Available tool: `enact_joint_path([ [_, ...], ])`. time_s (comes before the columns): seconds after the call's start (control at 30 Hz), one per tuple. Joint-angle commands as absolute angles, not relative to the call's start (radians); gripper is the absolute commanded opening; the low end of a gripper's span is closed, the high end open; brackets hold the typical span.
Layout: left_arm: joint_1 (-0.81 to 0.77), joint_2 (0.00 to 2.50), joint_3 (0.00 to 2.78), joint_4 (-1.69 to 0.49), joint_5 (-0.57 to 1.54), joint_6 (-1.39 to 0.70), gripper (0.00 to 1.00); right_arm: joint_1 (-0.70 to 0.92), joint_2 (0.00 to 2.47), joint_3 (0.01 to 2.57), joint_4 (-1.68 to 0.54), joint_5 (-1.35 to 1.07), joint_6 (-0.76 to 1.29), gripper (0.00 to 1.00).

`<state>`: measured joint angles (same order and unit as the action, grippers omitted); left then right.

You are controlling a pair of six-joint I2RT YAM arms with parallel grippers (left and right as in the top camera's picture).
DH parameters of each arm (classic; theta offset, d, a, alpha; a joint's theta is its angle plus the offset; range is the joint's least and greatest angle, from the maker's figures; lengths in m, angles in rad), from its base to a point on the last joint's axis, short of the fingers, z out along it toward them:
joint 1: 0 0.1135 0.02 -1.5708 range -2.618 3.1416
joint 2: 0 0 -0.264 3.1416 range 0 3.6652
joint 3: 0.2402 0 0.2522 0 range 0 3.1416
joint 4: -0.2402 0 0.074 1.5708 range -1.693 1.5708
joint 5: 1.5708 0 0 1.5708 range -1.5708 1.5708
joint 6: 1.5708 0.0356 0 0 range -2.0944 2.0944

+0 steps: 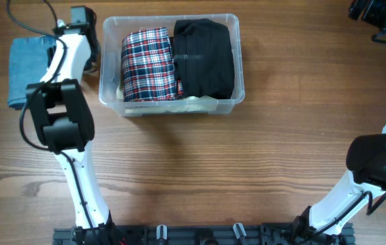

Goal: Pack container
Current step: 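Grasp the folded blue denim item with the left gripper and lift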

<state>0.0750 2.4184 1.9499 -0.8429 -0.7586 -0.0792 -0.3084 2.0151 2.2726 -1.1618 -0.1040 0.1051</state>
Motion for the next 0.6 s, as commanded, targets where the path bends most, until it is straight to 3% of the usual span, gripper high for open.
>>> enact_joint_path([
  [0.0,0.057,2.468,1.949,-0.825,-0.791,-0.03,0.68,-0.305,2.024,2.269,-1.159,-0.098,0.114,1.0],
  [0.33,0.123,2.59,1.949,-0.829,-0.902,0.018,0.71,-0.305,2.024,2.269,-1.159,-0.098,0.114,1.0],
  [0.43,0.16,2.593,1.949,-0.829,-0.903,0.006,0.68,-0.305,2.024,2.269,-1.159,-0.098,0.114,1.0],
  [0.47,0.166,2.593,1.949,-0.83,-0.902,-0.009,0.59,-0.305,2.024,2.269,-1.159,-0.098,0.114,1.0],
  [0.57,0.166,2.593,1.949,-0.829,-0.903,-0.039,0.09,-0.305,2.024,2.269,-1.159,-0.098,0.114,1.0],
])
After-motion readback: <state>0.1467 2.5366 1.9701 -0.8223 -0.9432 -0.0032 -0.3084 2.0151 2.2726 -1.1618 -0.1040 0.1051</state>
